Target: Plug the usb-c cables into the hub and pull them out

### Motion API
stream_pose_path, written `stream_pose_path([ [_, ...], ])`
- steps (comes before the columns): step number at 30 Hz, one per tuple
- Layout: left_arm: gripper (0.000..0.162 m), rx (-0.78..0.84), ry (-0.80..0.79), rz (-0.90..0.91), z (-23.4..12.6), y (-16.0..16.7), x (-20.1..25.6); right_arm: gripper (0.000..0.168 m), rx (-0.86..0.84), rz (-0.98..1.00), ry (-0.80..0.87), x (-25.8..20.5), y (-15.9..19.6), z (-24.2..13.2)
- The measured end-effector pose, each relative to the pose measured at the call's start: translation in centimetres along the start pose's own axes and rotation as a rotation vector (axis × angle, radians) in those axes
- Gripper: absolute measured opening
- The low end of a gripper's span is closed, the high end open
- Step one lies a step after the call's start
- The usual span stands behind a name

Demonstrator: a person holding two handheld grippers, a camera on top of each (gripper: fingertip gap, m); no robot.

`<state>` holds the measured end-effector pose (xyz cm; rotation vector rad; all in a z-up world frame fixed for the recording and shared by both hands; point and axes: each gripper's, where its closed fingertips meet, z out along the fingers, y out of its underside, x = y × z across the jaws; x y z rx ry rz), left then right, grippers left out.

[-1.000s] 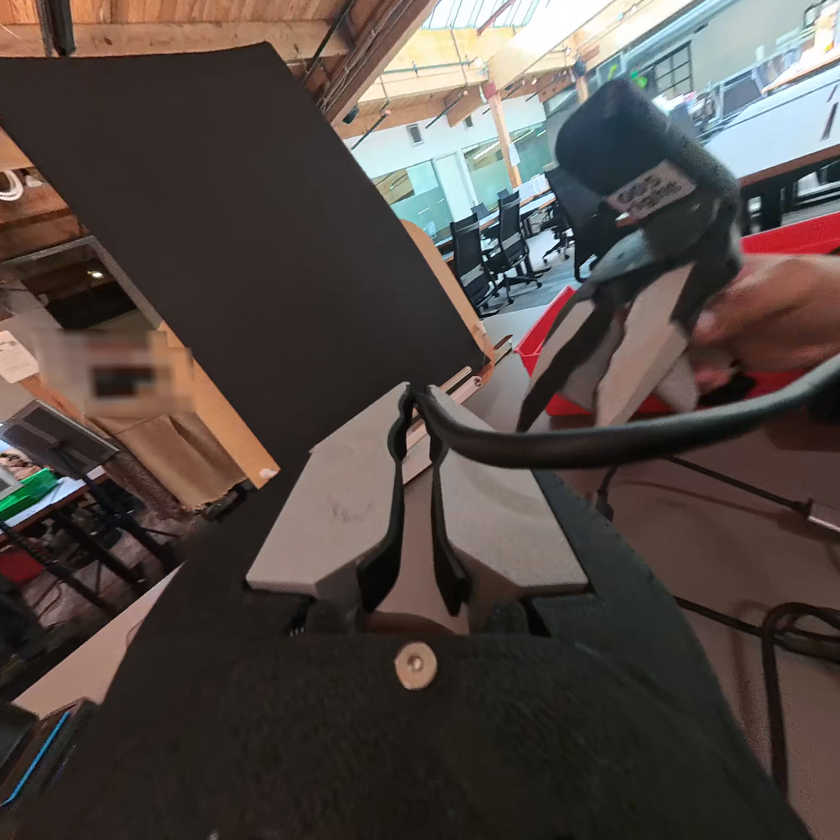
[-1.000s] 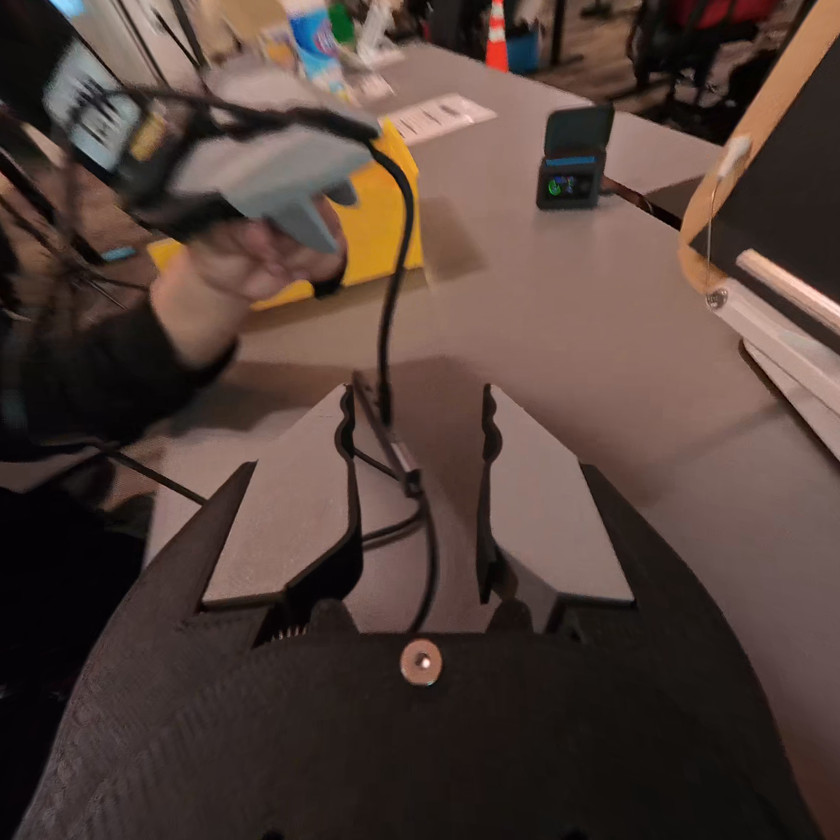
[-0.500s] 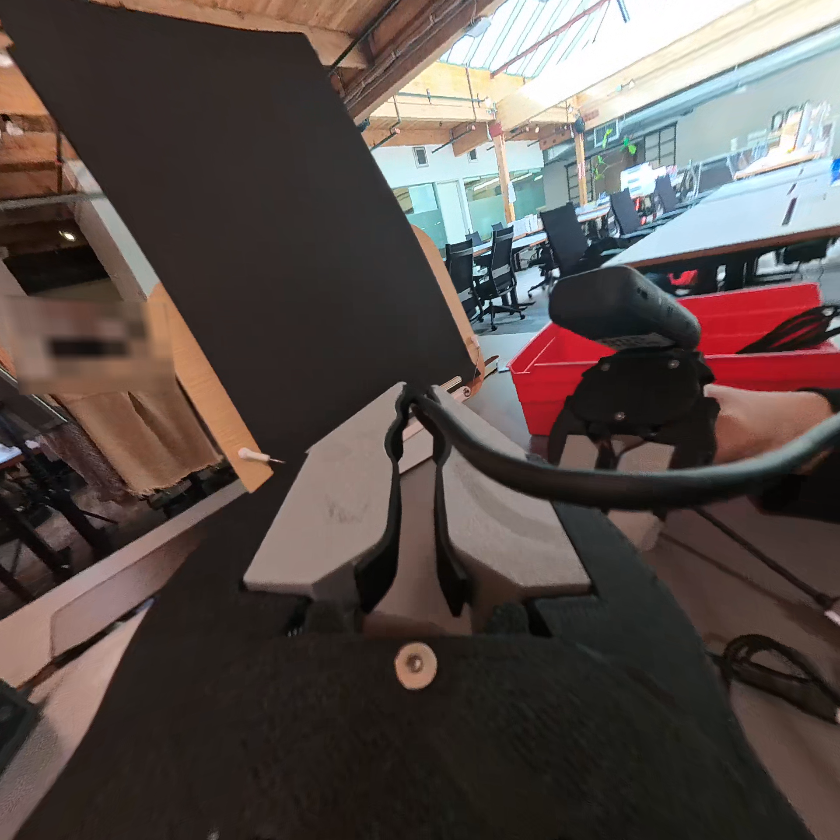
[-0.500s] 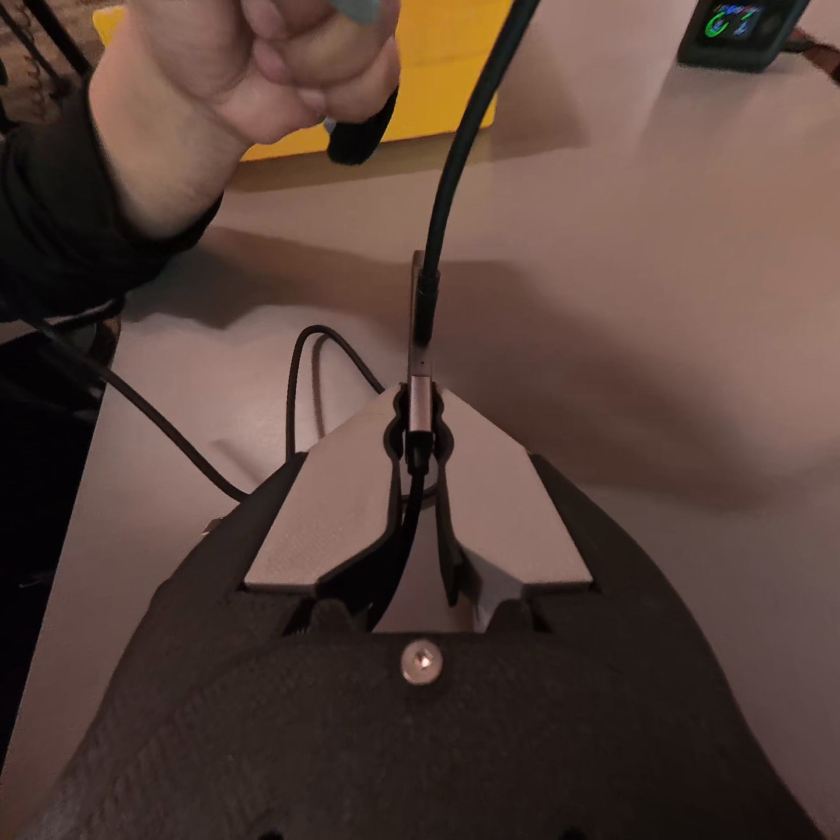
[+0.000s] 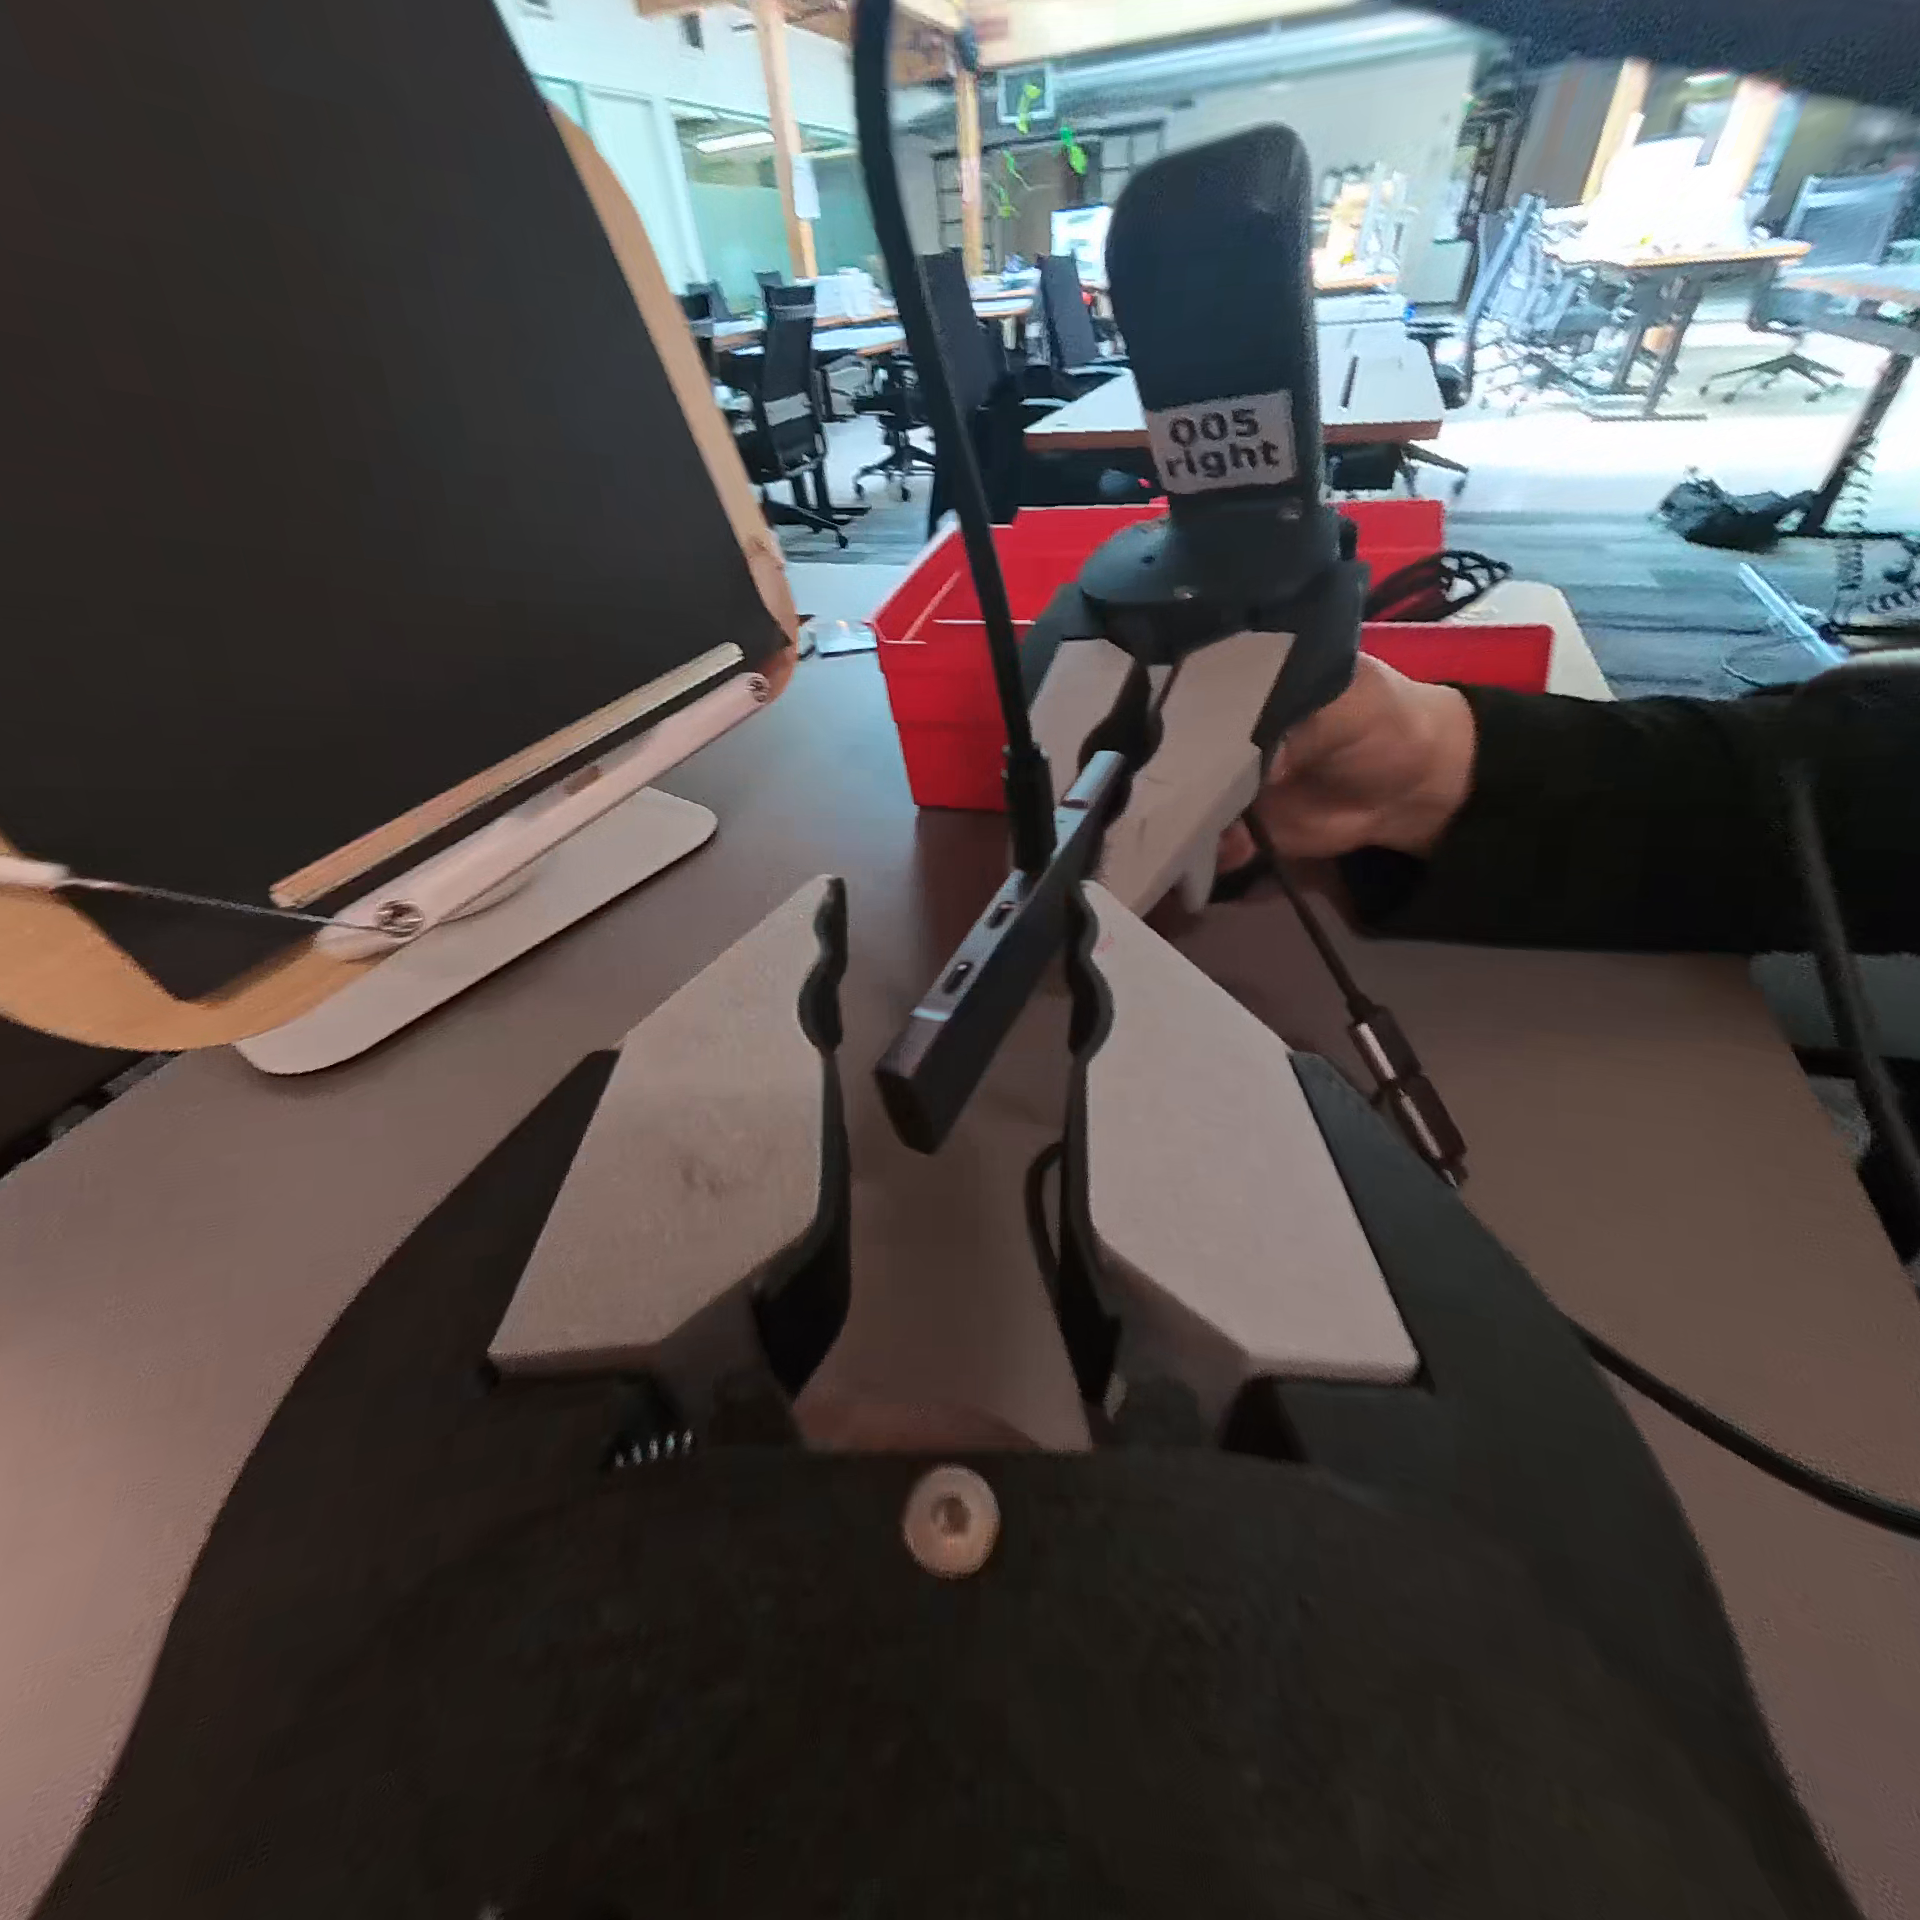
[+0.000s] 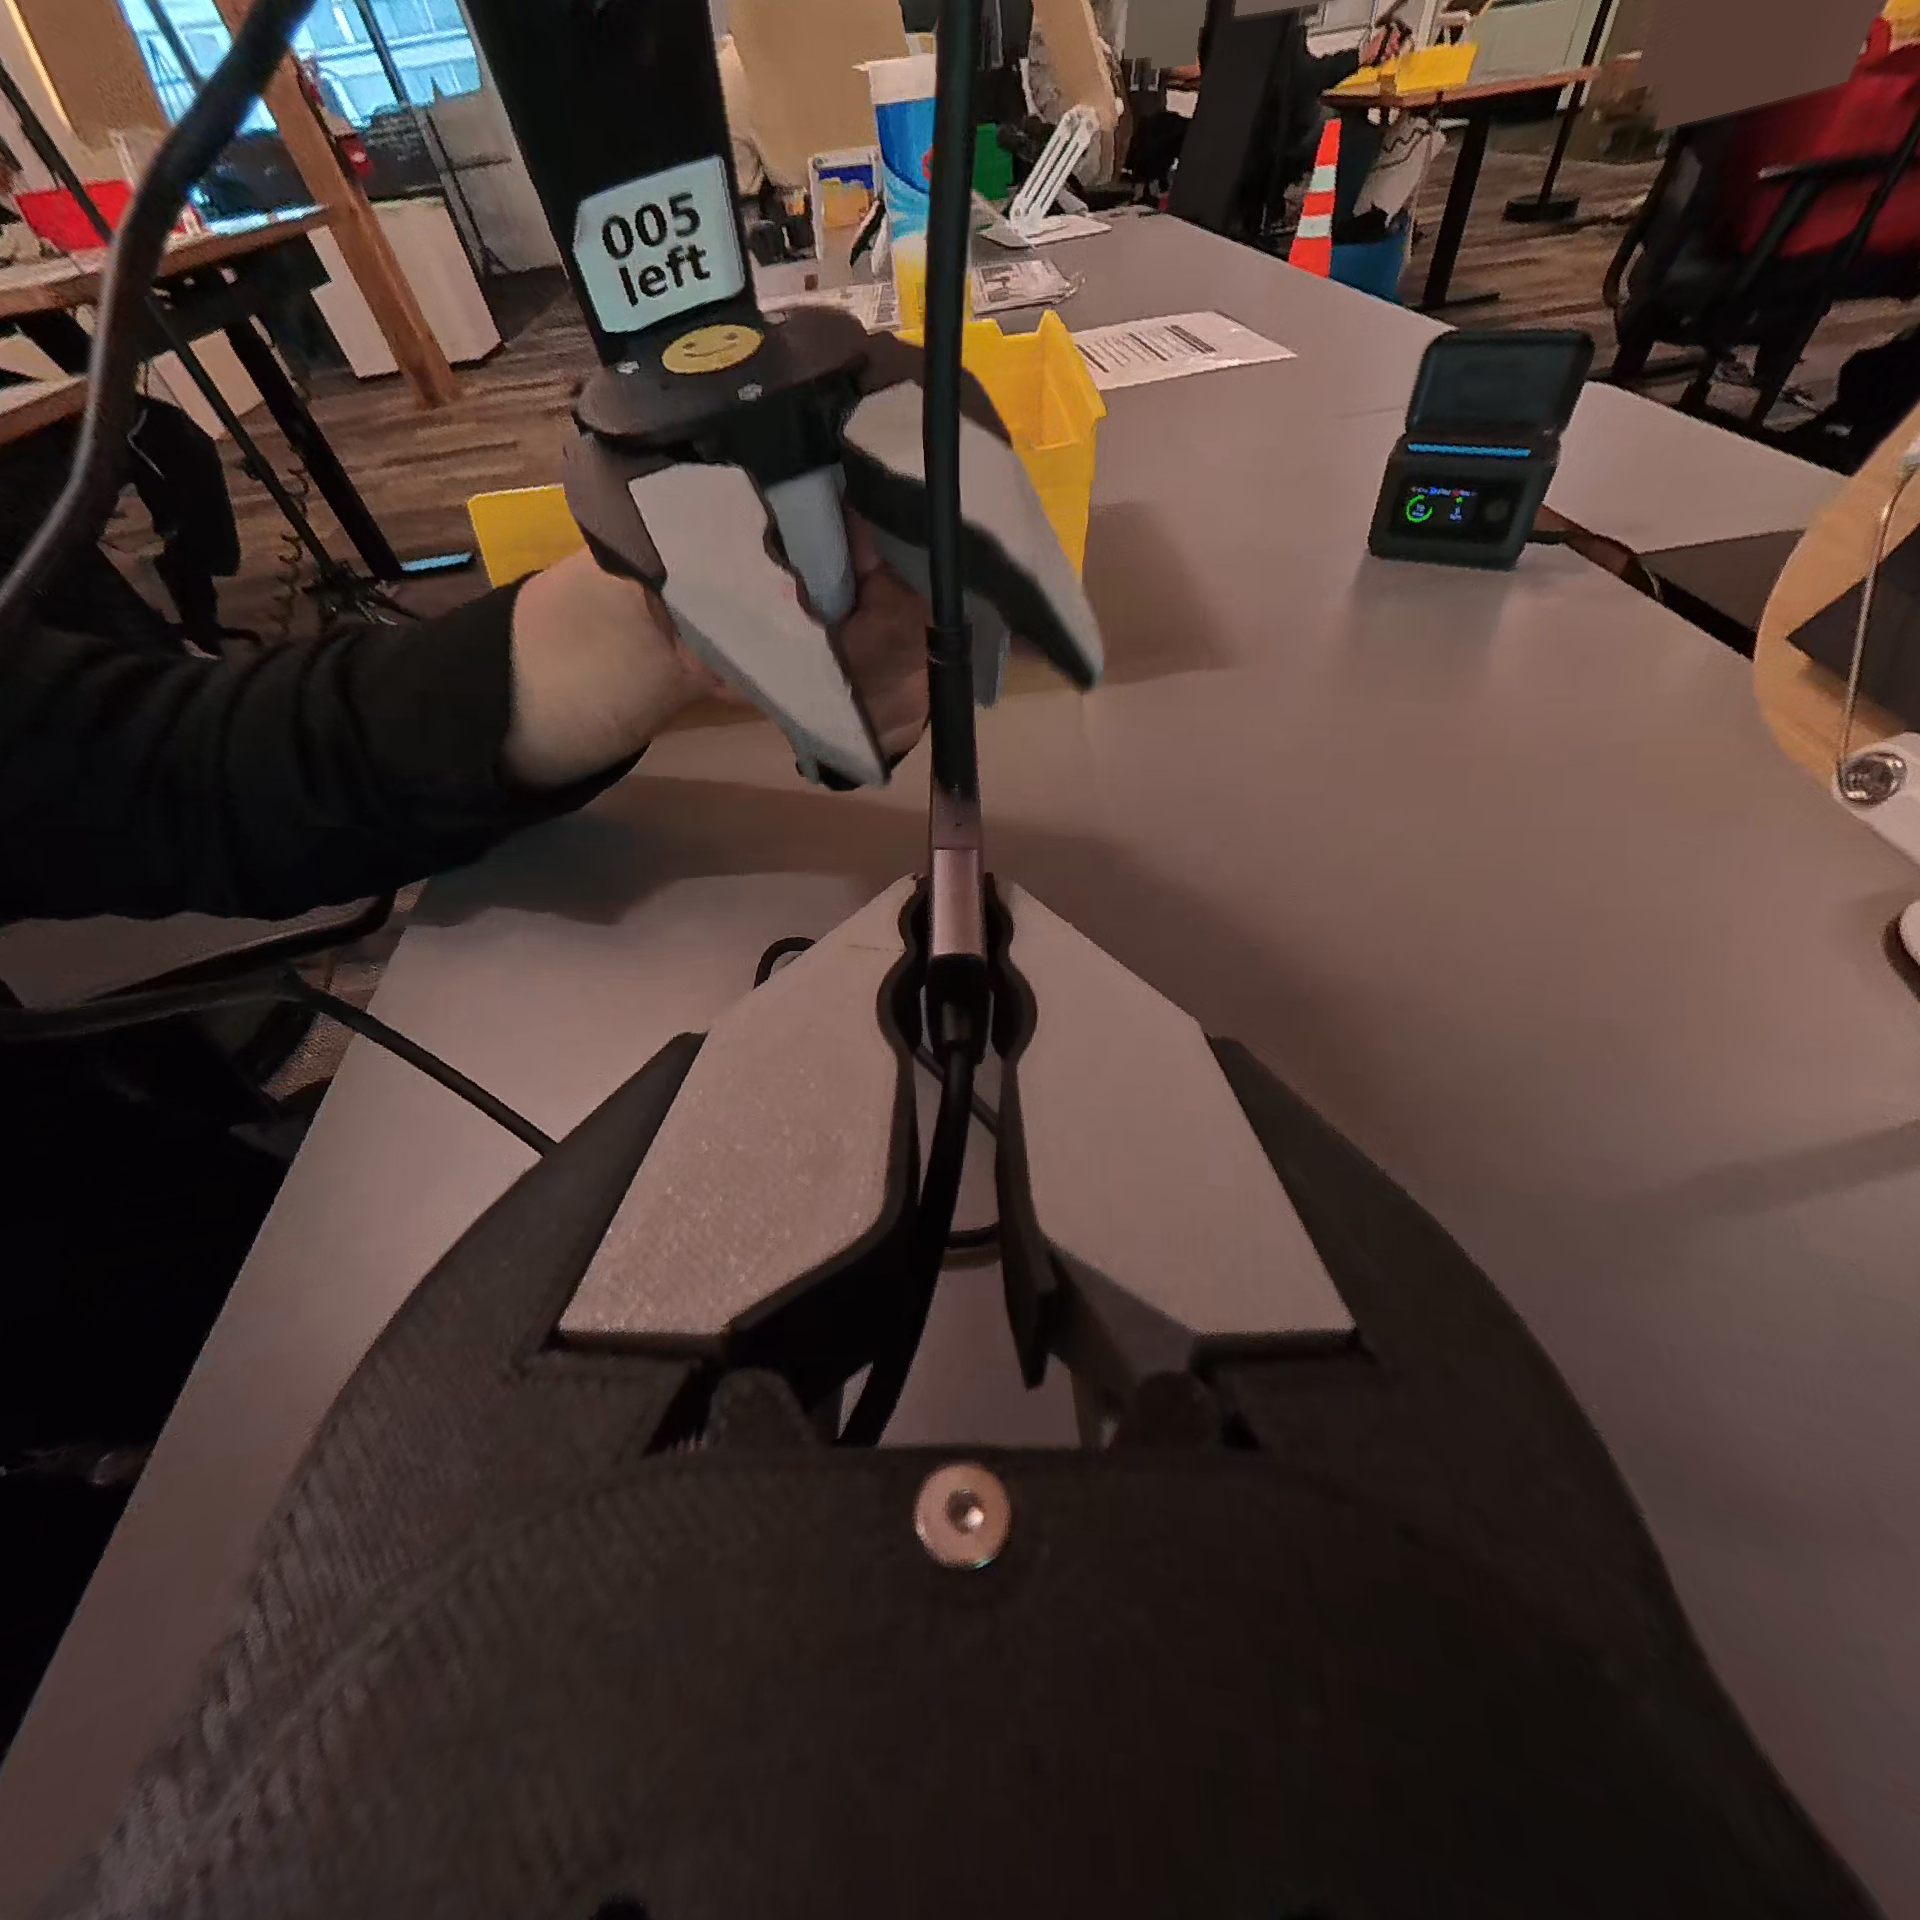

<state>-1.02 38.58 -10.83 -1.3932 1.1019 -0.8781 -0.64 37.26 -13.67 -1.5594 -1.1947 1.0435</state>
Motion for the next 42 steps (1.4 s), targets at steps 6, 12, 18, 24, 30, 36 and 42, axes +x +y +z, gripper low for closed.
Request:
stream_pose_path([
  [6,0.020,-0.064,0.069,0.058,1.1,1.1,1.9,0.005,0.009,-0.049,-0.020,-0.7,-0.3,-0.1],
  [12,0.007,-0.110,0.017,0.193,1.5,1.8,1.7,0.021,0.027,-0.006,0.086,1.7,-0.7,-1.7],
  [18,0.007,-0.092,-0.263,0.265,1.3,0.8,-2.0,0.053,0.175,0.023,0.439,6.5,-2.8,-5.2],
  [24,0.006,-0.167,-0.370,0.286,1.8,1.4,-2.8,0.086,0.163,-0.142,0.549,5.3,-3.9,-4.1],
  [30,0.006,-0.196,-0.371,0.257,2.0,1.7,-2.7,0.051,0.228,-0.387,0.781,3.9,-6.5,-5.4],
  [36,0.006,-0.191,-0.365,0.306,2.4,1.3,-1.8,0.020,0.136,-0.347,0.651,2.1,-5.0,-1.5],
  [42,0.007,-0.038,-0.431,0.460,1.4,-2.1,-1.1,0.035,0.163,-0.101,0.544,3.3,-3.9,-1.9],
])
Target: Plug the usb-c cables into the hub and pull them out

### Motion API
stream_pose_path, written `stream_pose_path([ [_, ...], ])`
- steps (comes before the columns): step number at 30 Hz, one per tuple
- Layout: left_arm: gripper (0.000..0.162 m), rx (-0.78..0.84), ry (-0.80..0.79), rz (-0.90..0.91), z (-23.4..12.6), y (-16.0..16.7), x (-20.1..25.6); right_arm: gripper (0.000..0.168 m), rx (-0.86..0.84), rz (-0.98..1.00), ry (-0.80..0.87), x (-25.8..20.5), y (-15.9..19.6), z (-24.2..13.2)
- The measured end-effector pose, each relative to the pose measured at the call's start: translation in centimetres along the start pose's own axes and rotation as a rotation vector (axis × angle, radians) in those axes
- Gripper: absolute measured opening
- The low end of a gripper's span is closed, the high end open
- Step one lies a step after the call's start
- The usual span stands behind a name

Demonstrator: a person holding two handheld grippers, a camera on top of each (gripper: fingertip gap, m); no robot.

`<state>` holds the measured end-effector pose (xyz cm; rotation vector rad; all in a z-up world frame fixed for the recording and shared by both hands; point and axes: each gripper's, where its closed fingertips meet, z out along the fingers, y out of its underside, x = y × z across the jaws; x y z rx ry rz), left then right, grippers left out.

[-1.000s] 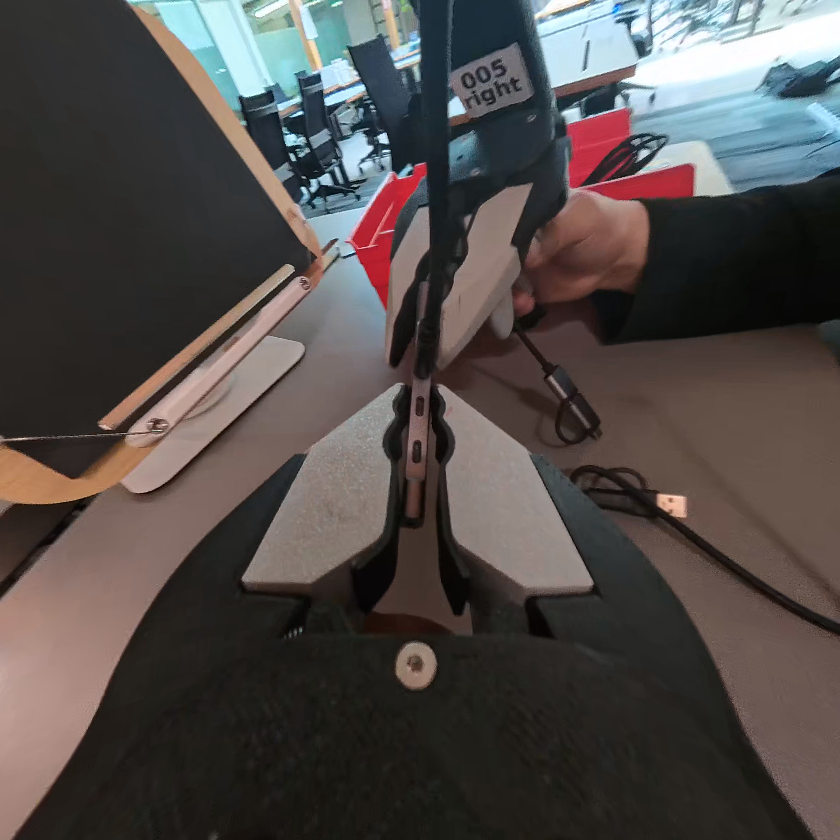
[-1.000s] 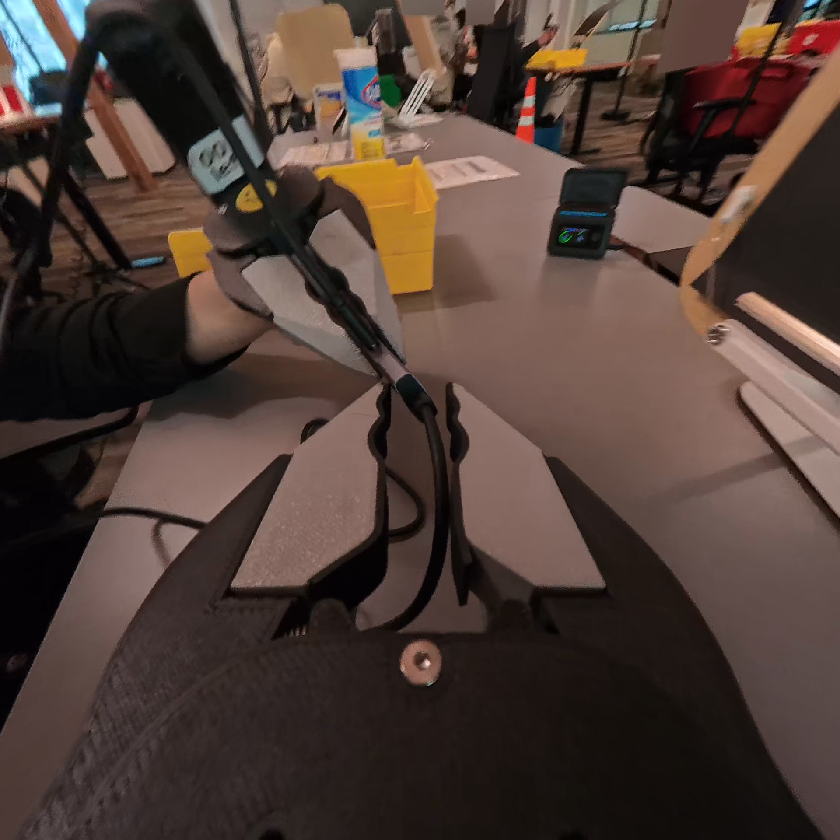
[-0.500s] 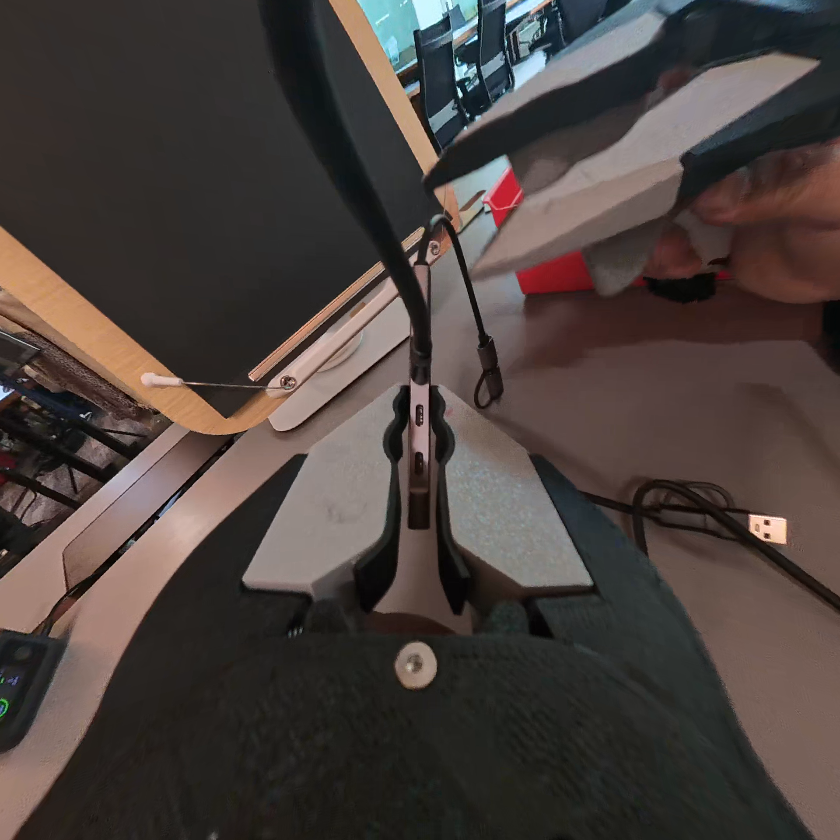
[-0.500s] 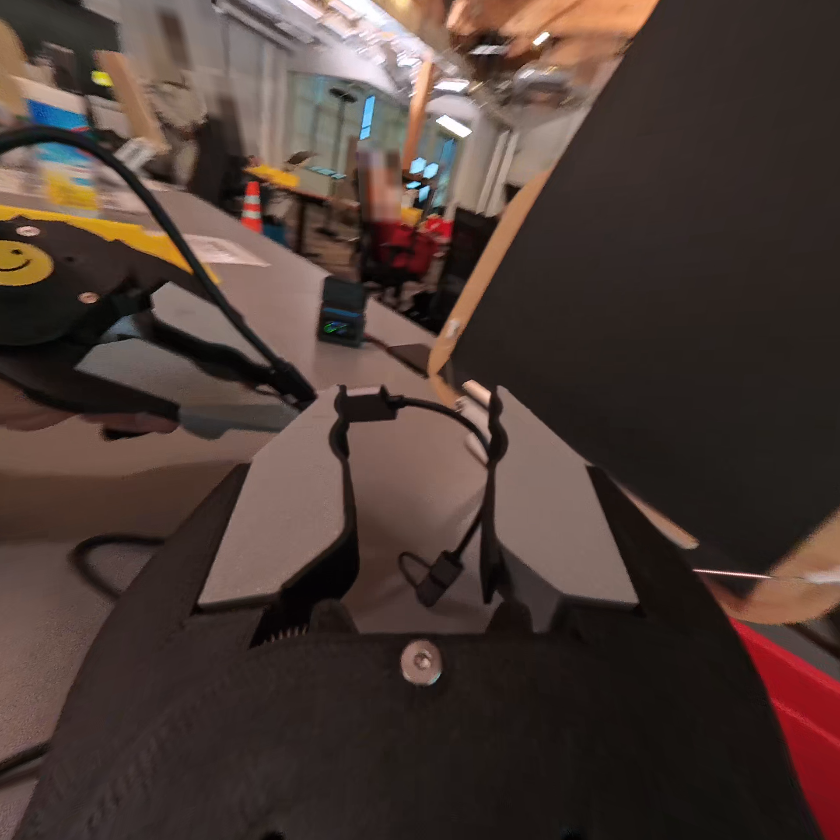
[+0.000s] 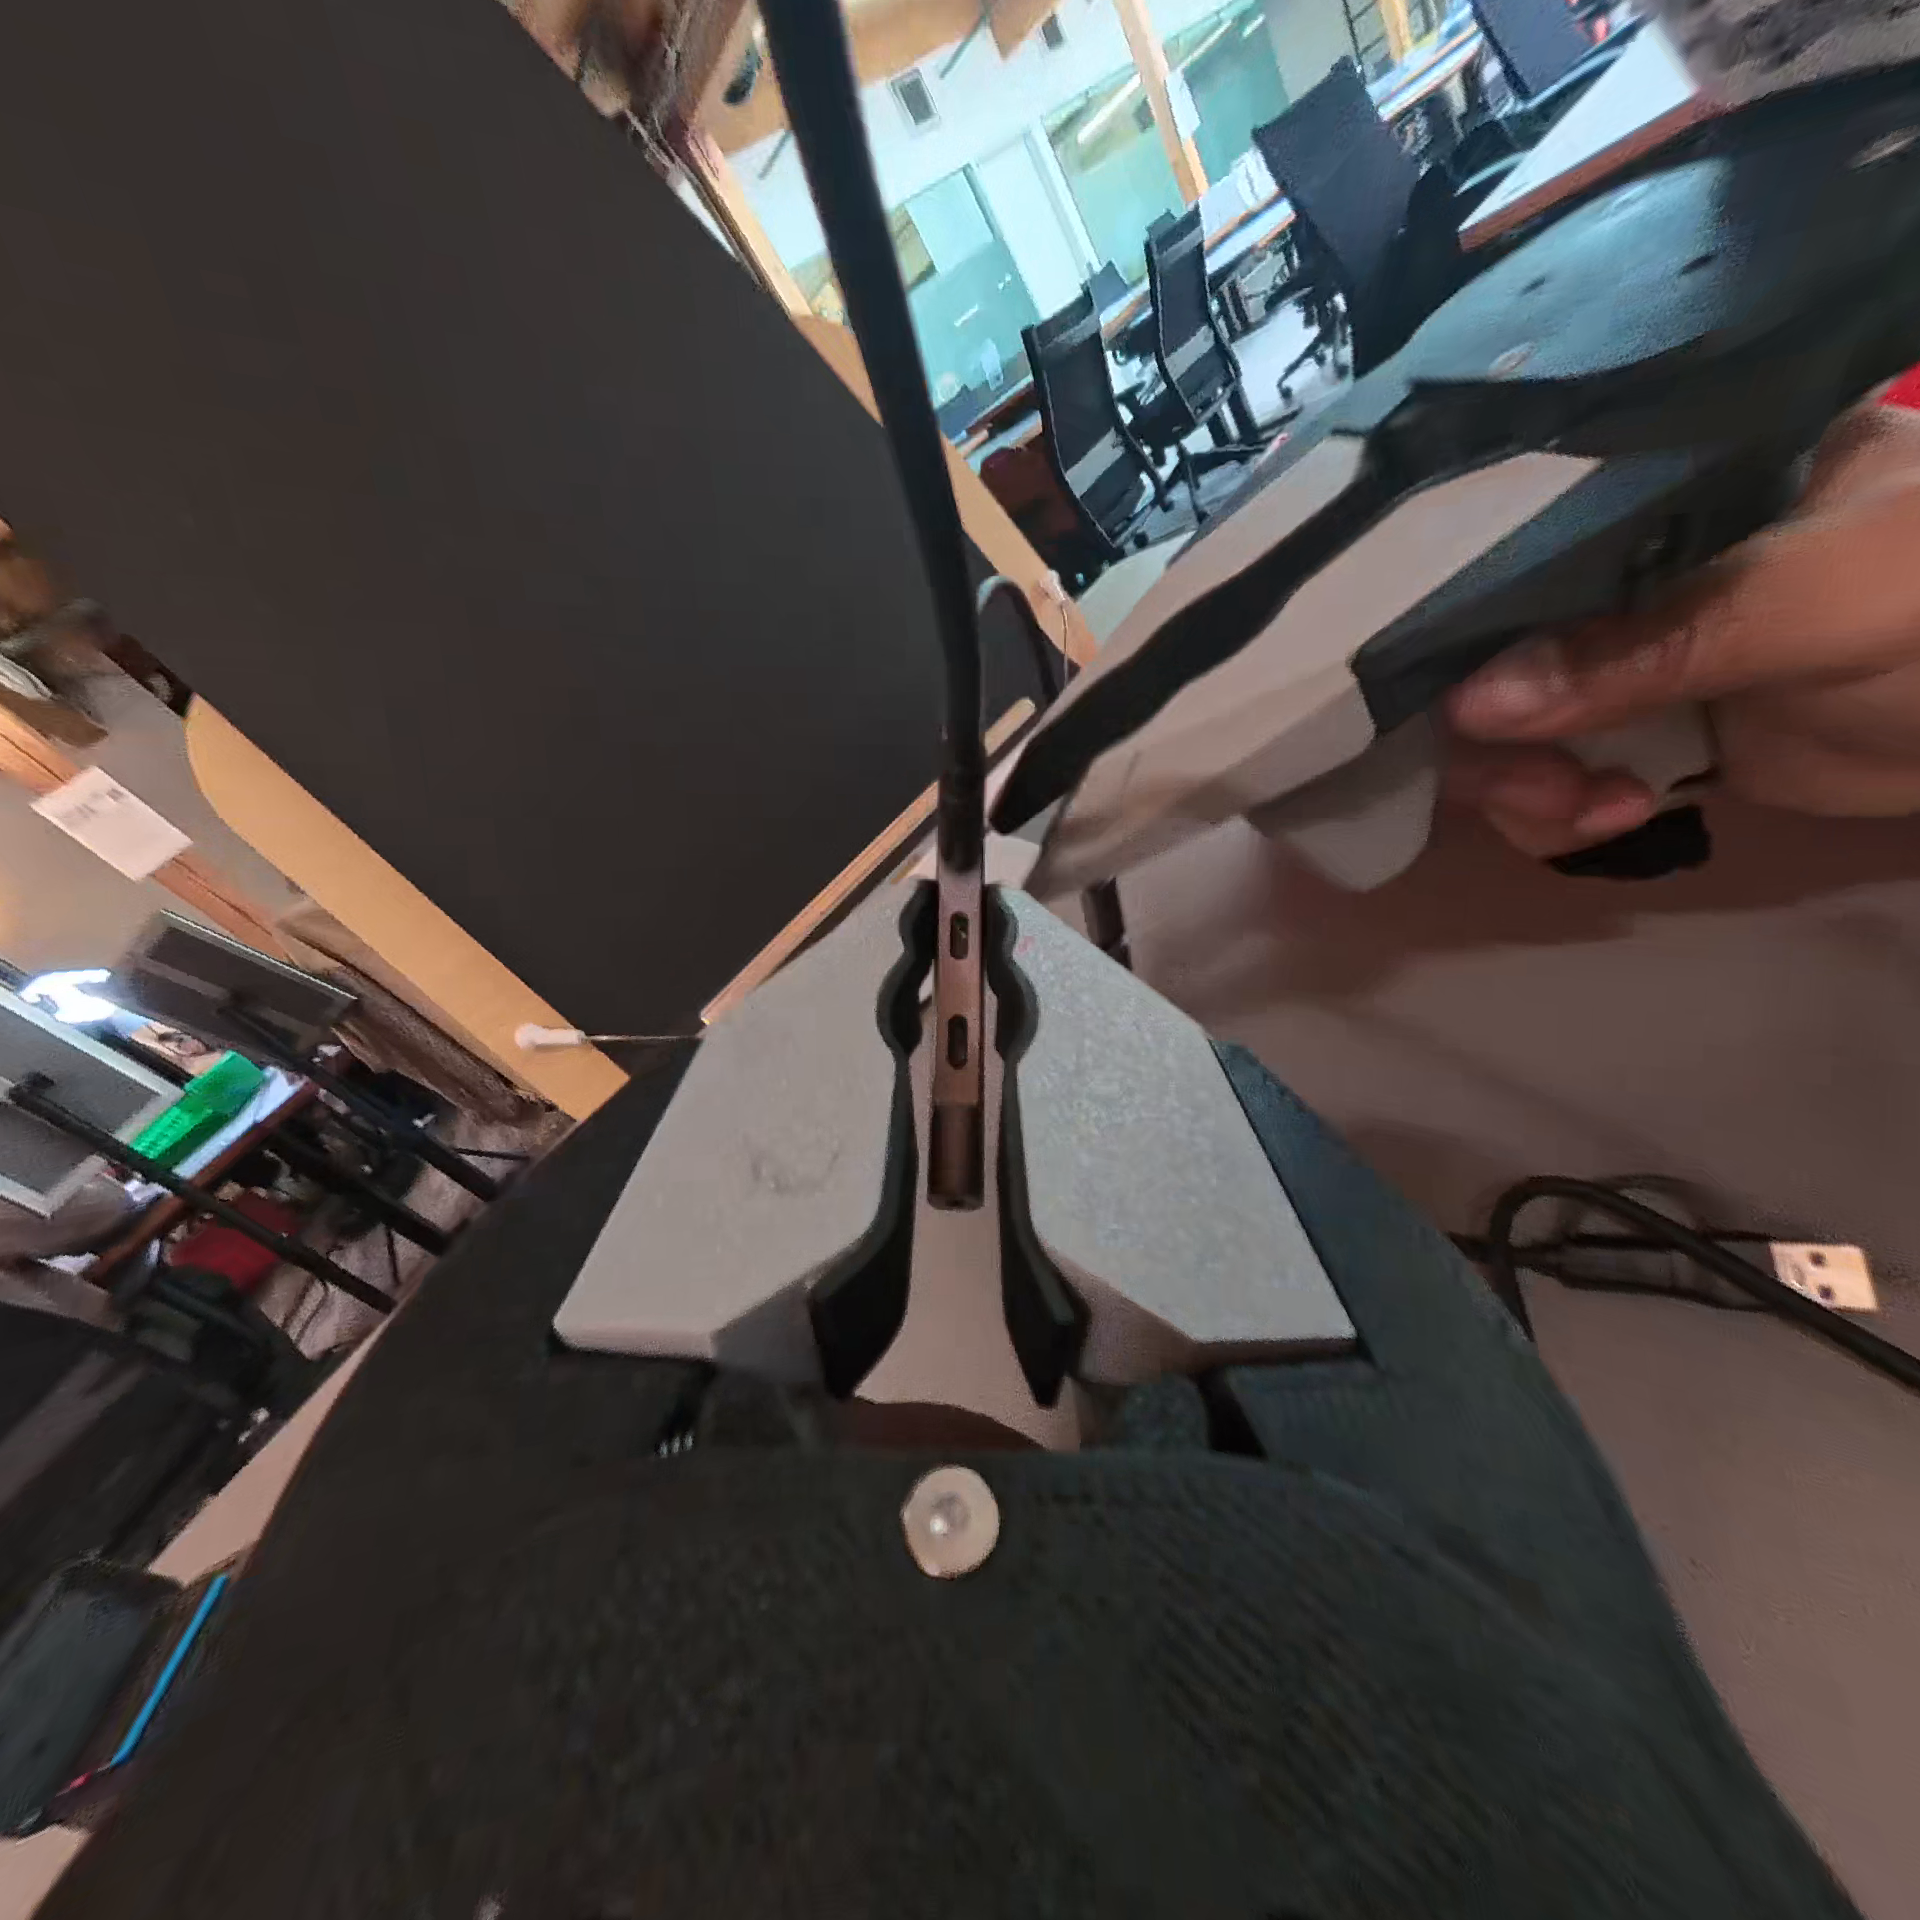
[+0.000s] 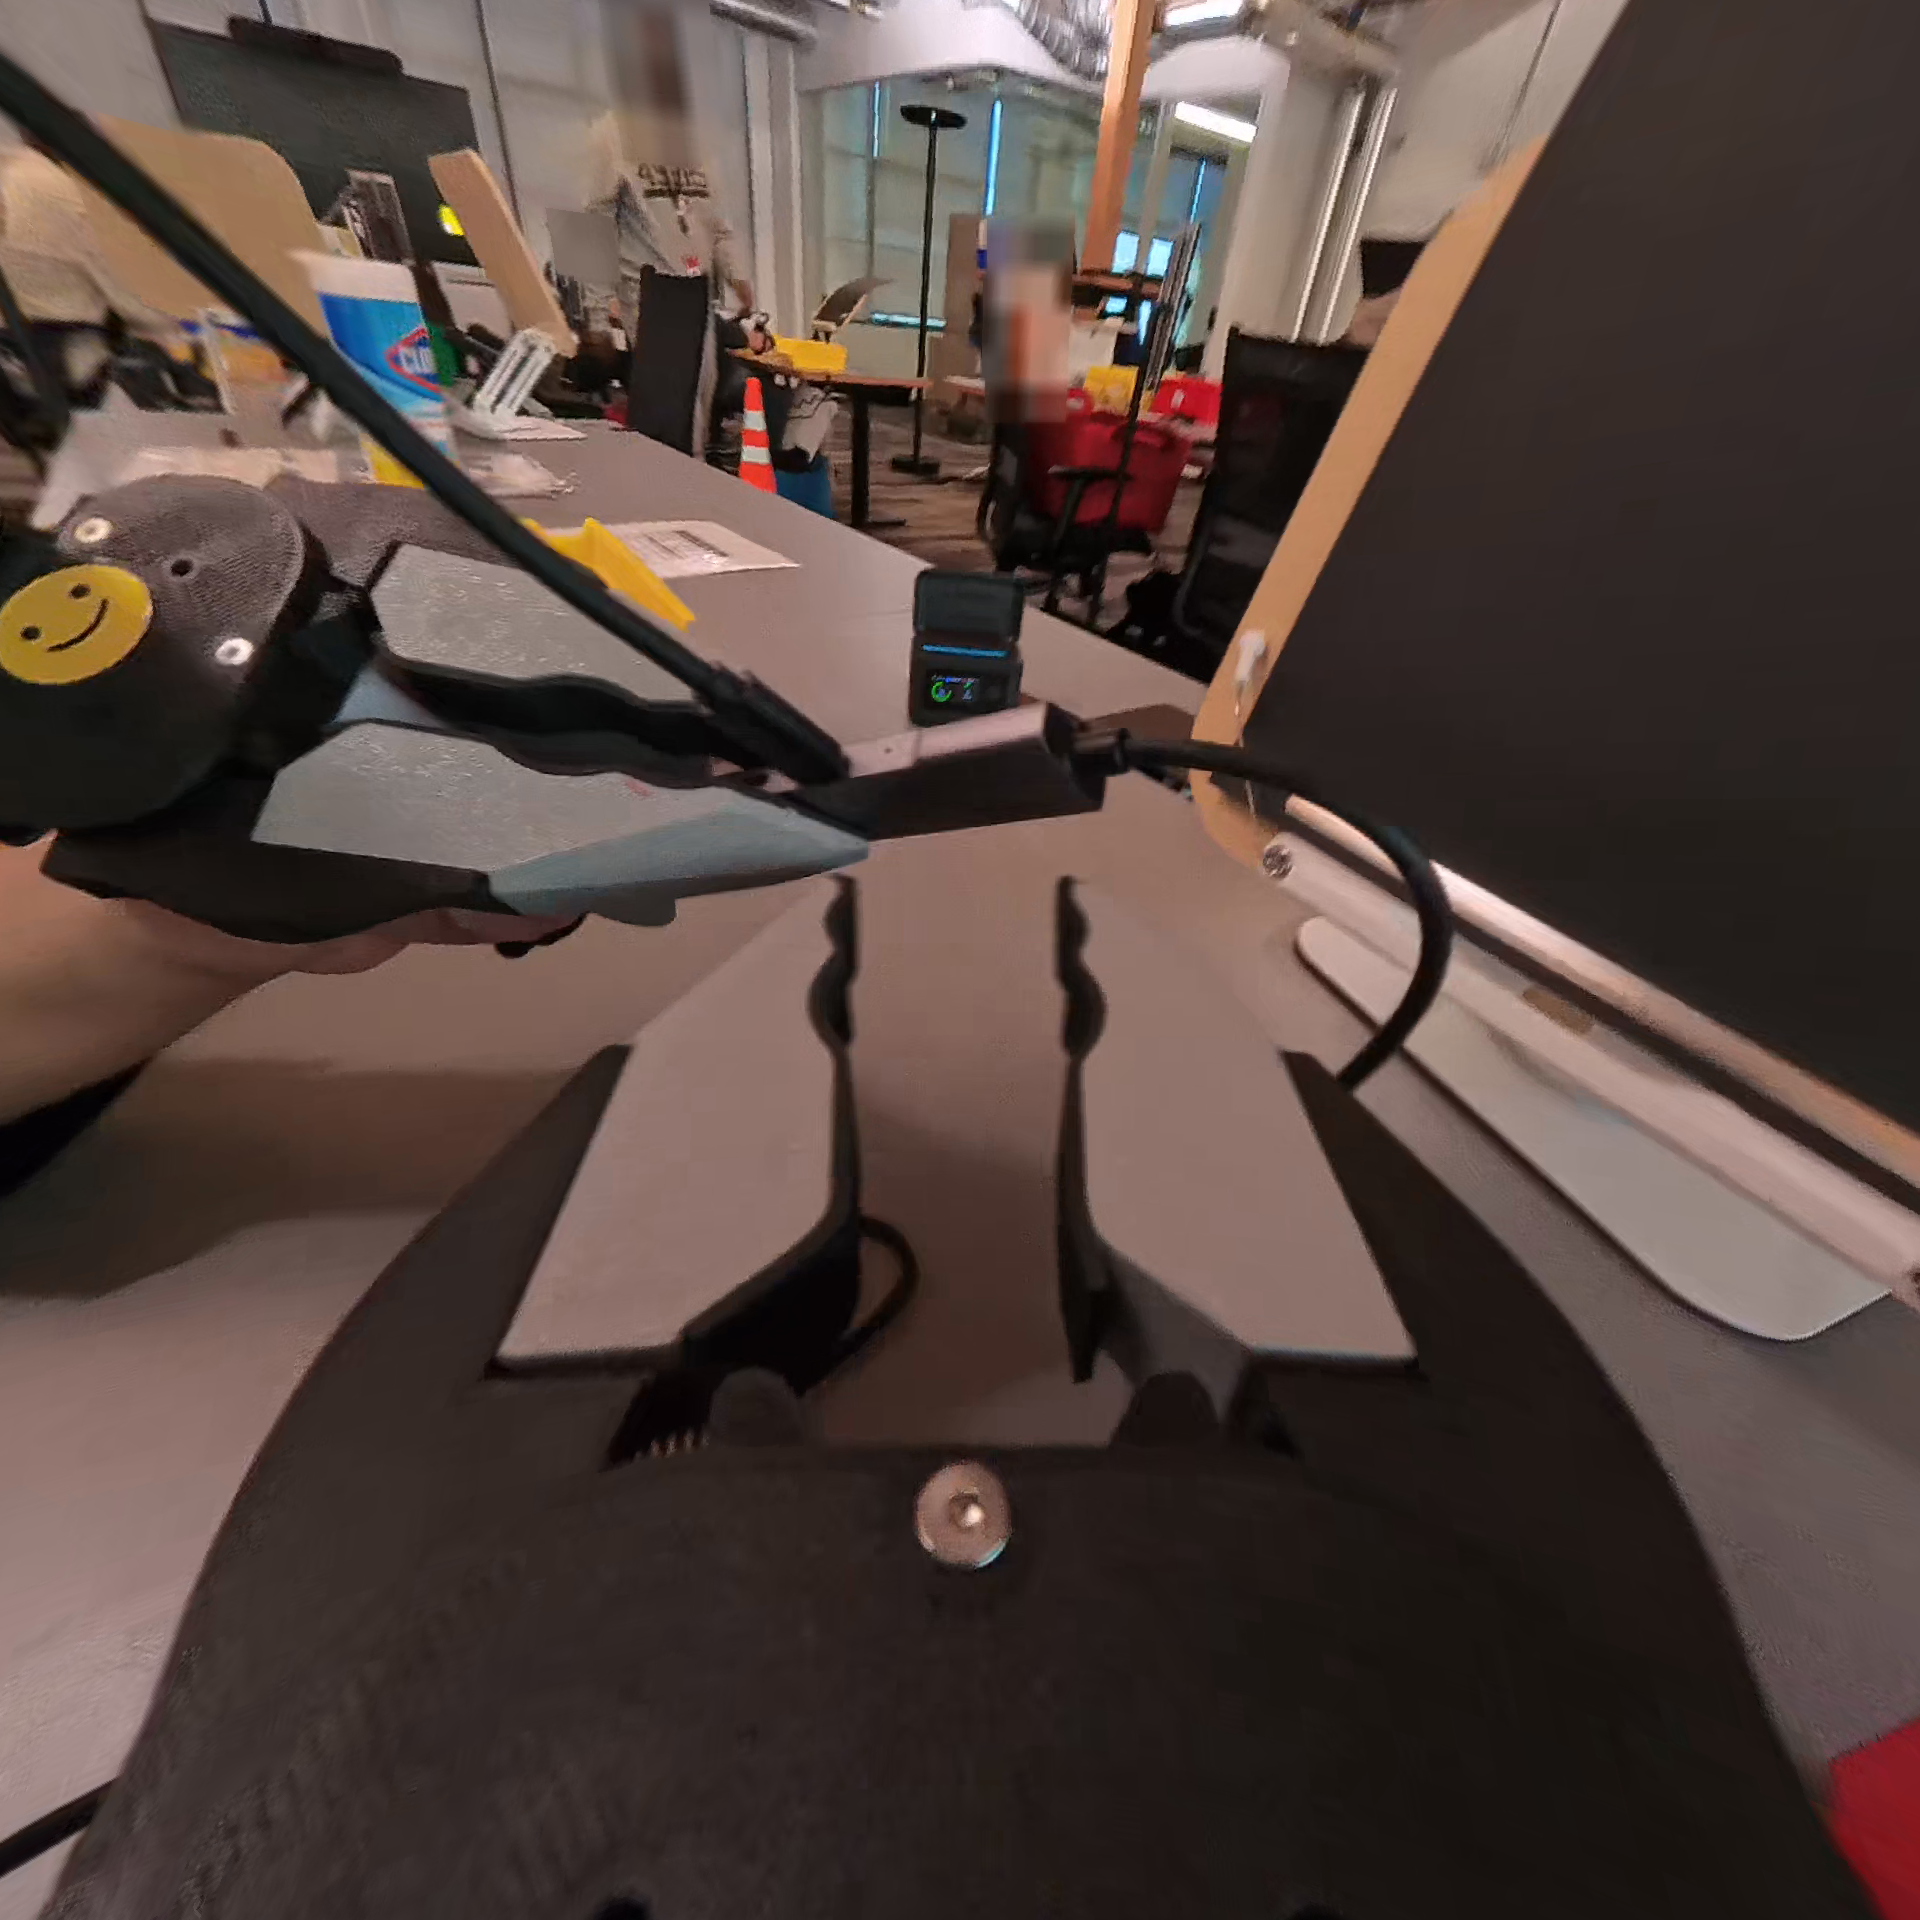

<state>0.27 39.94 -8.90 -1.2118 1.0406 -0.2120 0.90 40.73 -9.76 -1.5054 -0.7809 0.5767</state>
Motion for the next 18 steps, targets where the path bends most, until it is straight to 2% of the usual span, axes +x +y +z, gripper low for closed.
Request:
stream_pose_path([
  [1,0.007,-0.007,0.001,0.008,0.0,-0.1,0.1,0.046,-0.008,0.025,-0.009,0.1,0.1,0.0],
  [3,0.006,-0.054,-0.005,0.010,0.2,0.7,0.0,0.048,0.044,0.015,-0.032,-0.3,-0.7,-0.4],
  [7,0.006,-0.136,-0.034,0.005,0.7,2.8,-0.6,0.039,0.110,-0.096,0.018,-0.7,-2.3,-1.3],
  [10,0.006,-0.116,-0.010,0.019,0.8,2.3,0.1,0.039,0.096,-0.138,0.015,-1.6,-2.1,-0.8],
  [13,0.007,-0.086,0.010,0.065,0.8,1.2,1.2,0.030,0.066,-0.164,0.056,-1.4,-1.5,-0.2],
  [16,0.007,-0.063,0.008,0.065,0.8,0.5,1.5,0.013,0.086,-0.151,0.007,-2.0,-1.7,-0.4],
  [18,0.007,-0.044,0.023,0.028,0.7,0.2,1.6,0.012,0.087,-0.111,-0.012,-1.9,-2.0,-0.5],
])
